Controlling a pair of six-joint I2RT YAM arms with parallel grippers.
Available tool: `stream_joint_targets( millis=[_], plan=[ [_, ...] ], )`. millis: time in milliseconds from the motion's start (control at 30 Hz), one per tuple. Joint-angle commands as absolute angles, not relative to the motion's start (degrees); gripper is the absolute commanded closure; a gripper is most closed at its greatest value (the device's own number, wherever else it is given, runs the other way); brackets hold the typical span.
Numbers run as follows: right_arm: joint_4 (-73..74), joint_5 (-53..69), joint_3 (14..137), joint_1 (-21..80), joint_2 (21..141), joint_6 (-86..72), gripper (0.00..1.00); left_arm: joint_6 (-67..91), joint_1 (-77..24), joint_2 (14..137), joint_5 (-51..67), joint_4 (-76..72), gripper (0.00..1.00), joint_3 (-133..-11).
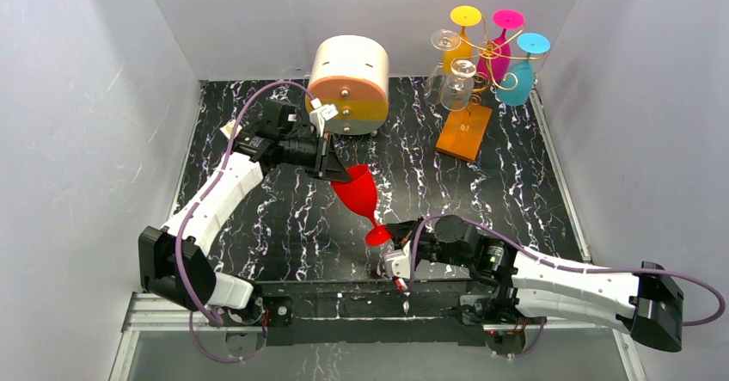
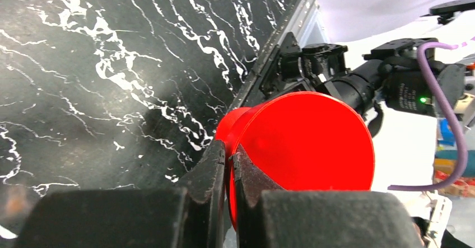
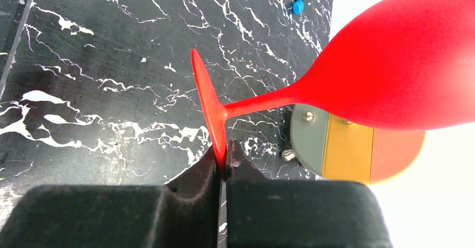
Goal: Take the wine glass off the wine glass rack
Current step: Place the wine glass at the center of the board.
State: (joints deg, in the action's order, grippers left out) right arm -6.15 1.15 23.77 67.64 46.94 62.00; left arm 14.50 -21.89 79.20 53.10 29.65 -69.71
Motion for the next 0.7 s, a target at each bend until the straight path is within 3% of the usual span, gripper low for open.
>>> stream_joint_targets(
  millis=[0, 400, 667],
  plan=[
    [-11.16, 0.29, 24.7, 67.75, 47.04, 62.14, 0.99, 13.43, -23.36, 77.24, 57.15, 33.1, 1.0, -69.31],
    [-10.49, 0.35, 24.26, 67.76, 46.23, 61.71, 0.89, 13.21, -23.35, 77.87, 54.49, 33.84, 1.0, -70.32],
    [-9.58, 0.35, 24.08, 67.76, 45.9, 60.24, 0.72, 13.15, -23.29, 78.16, 49.88, 35.24, 1.0, -72.81]
  ],
)
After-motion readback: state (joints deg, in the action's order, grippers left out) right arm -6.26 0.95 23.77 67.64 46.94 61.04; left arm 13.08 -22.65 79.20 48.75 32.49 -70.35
